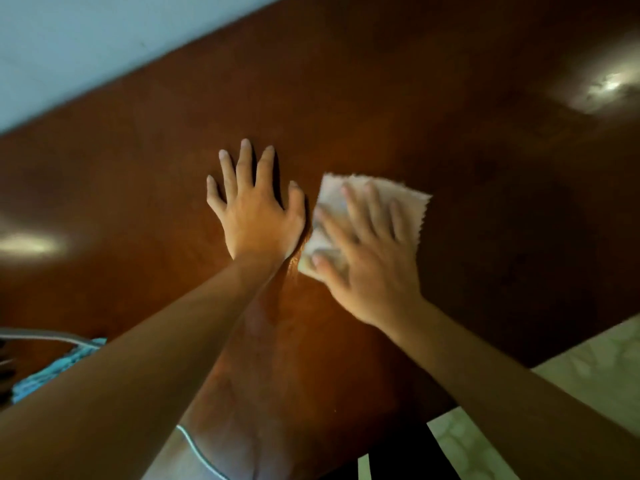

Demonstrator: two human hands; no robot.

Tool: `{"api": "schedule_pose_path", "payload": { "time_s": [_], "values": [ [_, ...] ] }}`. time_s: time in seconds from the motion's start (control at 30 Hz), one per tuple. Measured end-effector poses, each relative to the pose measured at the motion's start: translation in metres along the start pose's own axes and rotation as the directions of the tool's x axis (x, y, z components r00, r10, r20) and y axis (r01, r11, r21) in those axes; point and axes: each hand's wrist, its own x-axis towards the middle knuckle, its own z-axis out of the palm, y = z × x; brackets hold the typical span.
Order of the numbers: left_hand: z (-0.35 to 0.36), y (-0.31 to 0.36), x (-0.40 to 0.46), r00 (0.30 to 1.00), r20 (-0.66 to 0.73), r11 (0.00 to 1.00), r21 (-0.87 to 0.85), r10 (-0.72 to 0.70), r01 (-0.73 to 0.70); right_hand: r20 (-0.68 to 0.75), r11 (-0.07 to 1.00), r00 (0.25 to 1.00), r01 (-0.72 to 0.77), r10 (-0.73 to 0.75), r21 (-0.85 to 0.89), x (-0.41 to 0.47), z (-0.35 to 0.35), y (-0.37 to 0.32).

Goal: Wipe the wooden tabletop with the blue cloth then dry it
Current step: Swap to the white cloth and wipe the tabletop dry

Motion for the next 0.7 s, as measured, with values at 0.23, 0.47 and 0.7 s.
{"api": "schedule_pose_path", "payload": {
  "time_s": [0.23,0.47,0.7],
  "values": [
    [-0.005,-0.001,-0.005,0.997,-0.019,0.992,-0.100,0.077,-0.079,-0.033,0.973,0.975,-0.222,0.220,-0.068,0.022,-0.024,0.092],
    [0.009,0.026,-0.040,0.917,0.079,0.919,-0.080,0.391,-0.385,-0.067,0.997,0.995,-0.072,0.070,-0.033,-0.054,0.007,0.013],
    [0.017,0.024,-0.043,0.903,0.059,0.905,-0.002,0.426,-0.426,-0.044,0.941,0.945,-0.328,0.325,-0.082,-0.024,-0.021,0.093]
  ]
}}
